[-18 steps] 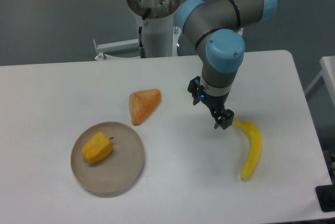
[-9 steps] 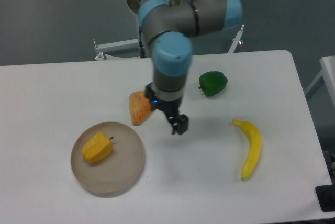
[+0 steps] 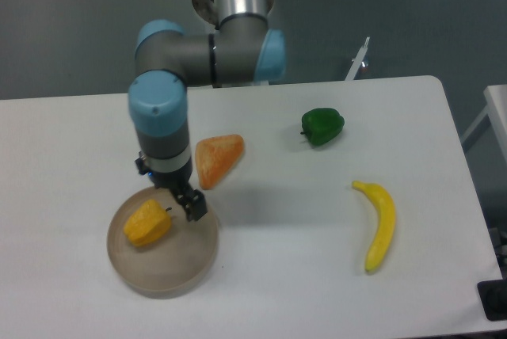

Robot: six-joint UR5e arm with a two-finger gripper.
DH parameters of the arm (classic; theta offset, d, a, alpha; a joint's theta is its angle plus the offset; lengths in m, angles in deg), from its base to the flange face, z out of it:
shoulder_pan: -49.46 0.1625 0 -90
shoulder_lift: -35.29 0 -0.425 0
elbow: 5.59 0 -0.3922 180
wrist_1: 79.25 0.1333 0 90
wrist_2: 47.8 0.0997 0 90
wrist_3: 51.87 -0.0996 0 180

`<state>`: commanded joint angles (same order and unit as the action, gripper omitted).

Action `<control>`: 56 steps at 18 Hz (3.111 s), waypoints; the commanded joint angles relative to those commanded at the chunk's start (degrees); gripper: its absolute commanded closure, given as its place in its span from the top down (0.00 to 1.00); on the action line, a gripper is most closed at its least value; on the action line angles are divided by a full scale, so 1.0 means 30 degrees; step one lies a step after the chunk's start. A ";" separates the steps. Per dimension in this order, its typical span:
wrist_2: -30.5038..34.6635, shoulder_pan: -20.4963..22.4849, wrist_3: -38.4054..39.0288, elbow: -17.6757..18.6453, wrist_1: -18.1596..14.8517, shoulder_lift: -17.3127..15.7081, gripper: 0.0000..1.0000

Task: Pick up the yellow pepper from the plate
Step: 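Lower the gripper onto the yellow pepper and close on it, then lift the yellow pepper off the plate and carry it away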

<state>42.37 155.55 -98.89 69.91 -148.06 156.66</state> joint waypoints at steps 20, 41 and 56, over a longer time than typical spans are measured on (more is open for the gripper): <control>0.1641 -0.1584 0.2194 0.0878 0.2896 0.1730 1.00; -0.1256 0.5294 -0.3033 0.0441 -0.3686 -0.3396 0.20; -0.1080 0.8640 -1.3154 -0.0088 -0.4952 -0.2752 0.20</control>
<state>39.13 181.47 -138.36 69.64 -162.92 148.40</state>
